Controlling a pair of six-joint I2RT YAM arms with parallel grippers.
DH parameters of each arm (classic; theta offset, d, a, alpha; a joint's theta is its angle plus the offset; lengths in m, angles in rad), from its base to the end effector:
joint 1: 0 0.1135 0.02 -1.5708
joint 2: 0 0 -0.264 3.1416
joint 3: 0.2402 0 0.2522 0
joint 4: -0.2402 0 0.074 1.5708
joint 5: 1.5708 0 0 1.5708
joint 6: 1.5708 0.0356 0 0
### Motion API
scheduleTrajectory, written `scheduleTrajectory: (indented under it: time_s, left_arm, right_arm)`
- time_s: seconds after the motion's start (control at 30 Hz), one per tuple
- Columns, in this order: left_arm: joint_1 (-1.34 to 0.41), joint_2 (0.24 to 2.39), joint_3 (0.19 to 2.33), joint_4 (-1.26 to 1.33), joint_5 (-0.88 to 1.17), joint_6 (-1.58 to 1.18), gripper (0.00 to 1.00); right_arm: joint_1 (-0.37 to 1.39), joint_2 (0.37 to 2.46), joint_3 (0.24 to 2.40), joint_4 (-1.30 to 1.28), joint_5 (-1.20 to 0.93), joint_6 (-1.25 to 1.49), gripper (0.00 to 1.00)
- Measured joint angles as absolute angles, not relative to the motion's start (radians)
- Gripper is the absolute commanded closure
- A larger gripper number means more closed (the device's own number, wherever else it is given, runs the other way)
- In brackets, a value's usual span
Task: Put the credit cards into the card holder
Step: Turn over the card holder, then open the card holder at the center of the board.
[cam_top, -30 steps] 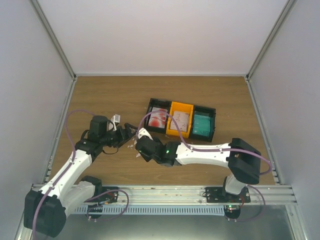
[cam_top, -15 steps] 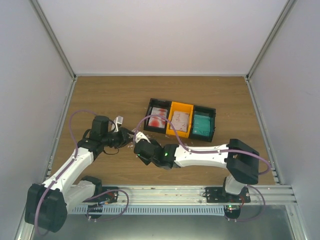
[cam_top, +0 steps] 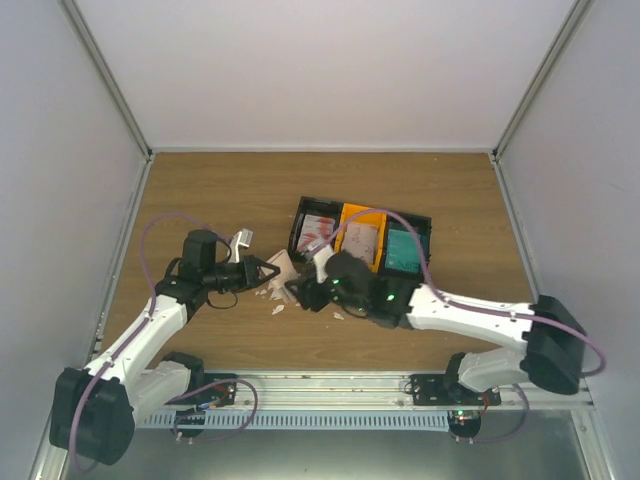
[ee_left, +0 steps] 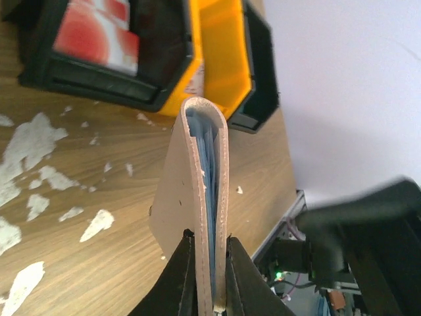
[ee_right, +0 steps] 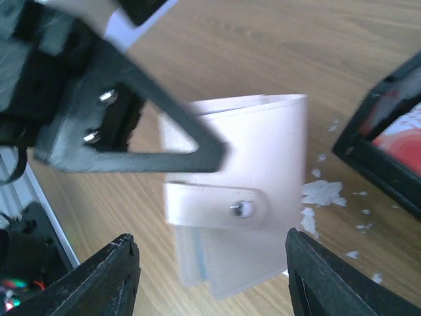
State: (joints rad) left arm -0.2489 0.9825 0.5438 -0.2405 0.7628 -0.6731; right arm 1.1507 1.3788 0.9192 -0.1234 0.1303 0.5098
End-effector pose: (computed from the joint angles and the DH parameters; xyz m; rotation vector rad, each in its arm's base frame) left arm 0.1862 -0.0727 0.2207 -0.0539 2.3714 -1.3320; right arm 0.1294 0.2784 0.2576 -0.6375 2.1732 0.7998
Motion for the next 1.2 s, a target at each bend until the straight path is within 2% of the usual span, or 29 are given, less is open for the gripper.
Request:
scheduleTrajectory:
  time_s: [0.13,0.3,0.57,0.67,0.8,0.93,1.07,1.2]
  left_arm:
    - [-0.250,0.977,0.537,-0.167,0.830,-0.656,1.00]
    - [-0.274,0.974,0.526,-0.046,0.907,-0.657,1.00]
    - [-0.318,0.971,0.513,0.109,0.961,-0.669,1.00]
    - [-0.320,0.971,0.512,0.118,0.962,-0.669,1.00]
    - [-0.320,0.971,0.506,0.123,0.957,-0.669,1.00]
    - [-0.320,0.970,0.505,0.123,0.957,-0.669,1.00]
    - [-0.321,0.965,0.505,0.124,0.957,-0.669,1.00]
    - [-0.323,0.953,0.505,0.123,0.957,-0.669,1.00]
  right_arm:
    - [1.005,1.250,0.778,0.009,-0.014,0.602,0.39]
    - [0.879,1.176,0.663,0.109,-0.163,0.709,0.55]
    - [0.869,1.197,0.661,0.178,-0.302,0.776,0.62]
    - [0.868,1.235,0.668,0.187,-0.335,0.782,0.67]
    - [0.865,1.263,0.680,0.194,-0.367,0.784,0.68]
    - [0.864,1.275,0.681,0.217,-0.397,0.788,0.78]
    - [0.863,1.276,0.678,0.255,-0.438,0.802,0.83]
    - [0.855,1.276,0.665,0.293,-0.477,0.804,0.94]
